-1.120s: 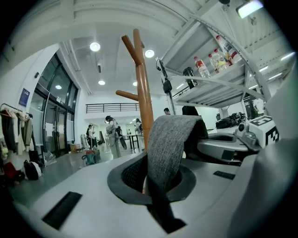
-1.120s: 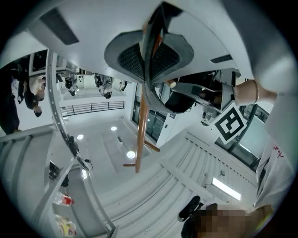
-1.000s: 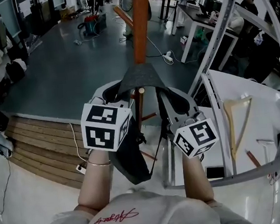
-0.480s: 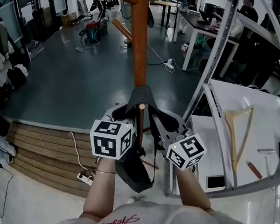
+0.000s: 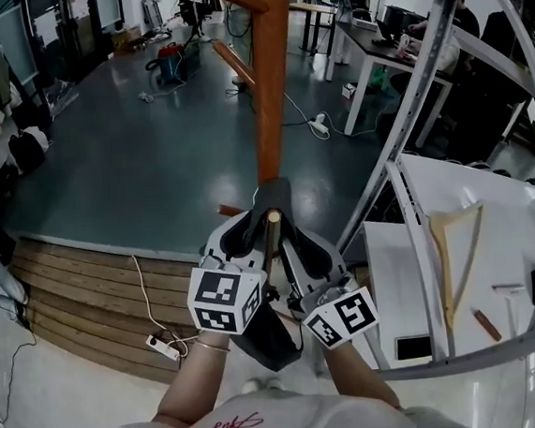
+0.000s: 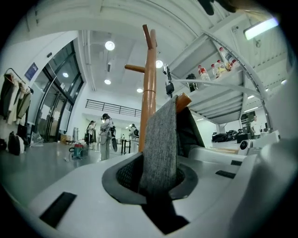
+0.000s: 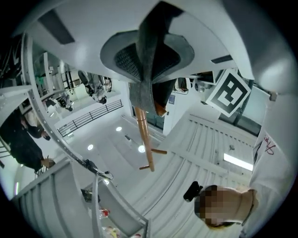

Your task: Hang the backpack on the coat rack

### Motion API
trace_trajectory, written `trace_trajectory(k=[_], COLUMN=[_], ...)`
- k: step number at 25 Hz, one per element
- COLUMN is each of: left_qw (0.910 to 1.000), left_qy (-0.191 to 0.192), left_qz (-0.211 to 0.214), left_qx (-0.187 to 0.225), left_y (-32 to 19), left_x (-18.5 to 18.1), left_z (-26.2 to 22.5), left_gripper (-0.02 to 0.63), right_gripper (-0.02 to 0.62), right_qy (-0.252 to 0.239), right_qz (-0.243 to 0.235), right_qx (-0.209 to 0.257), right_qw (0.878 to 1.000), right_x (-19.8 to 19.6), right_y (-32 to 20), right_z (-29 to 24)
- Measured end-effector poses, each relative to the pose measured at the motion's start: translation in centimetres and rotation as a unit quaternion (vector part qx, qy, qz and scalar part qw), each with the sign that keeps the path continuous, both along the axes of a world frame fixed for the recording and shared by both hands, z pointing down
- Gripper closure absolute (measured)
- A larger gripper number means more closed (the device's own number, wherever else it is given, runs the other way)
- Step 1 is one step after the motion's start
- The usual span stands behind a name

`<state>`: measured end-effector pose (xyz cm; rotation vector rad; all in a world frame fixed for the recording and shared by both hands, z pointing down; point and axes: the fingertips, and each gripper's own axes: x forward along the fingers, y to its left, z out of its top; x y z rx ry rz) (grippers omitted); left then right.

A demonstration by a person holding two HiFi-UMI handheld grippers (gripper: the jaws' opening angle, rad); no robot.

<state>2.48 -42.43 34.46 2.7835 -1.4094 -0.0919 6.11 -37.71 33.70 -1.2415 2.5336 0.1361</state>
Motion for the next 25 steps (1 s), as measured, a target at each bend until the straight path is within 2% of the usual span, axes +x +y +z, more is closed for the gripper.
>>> trace_trajectory(k=[6,12,16,20,25], left_qw=[0.9991,0.9959,0.9934,0.9937,0.9929], left_qy=[0.008,0.04,0.06,0.031,0.057], left_qz=[0.0,0.033,0.055,0.043,0.052], left_qx=[0.042,0.074,0.081,0.099,0.091], left_y=[1.7,4.2,5.4,6.5,6.6], left_x=[-0.5,-0.4,-0.7,-1.1,-1.8], left_z=[-0.1,-0.1,-0.4,-0.3,-0.2], left_gripper=[0.498,0.453,0.434,0.436,0.436], right_gripper=[0.544,0.541,0.538,0.538,0.538], right_qy=[0.027,0.04,0.035,0.044,0.061], right_qz=[0.028,0.055,0.066,0.085,0.121], right_qx=[0.025,0.054,0.056,0.047,0.047], right_qw=[0.999,0.996,0.996,0.994,0.99], right_x=[0.5,0.9,1.0,1.1,1.4], right_y=[1.0,2.2,2.3,2.0,2.1], right_z=[-0.2,-0.1,-0.1,0.0,0.2])
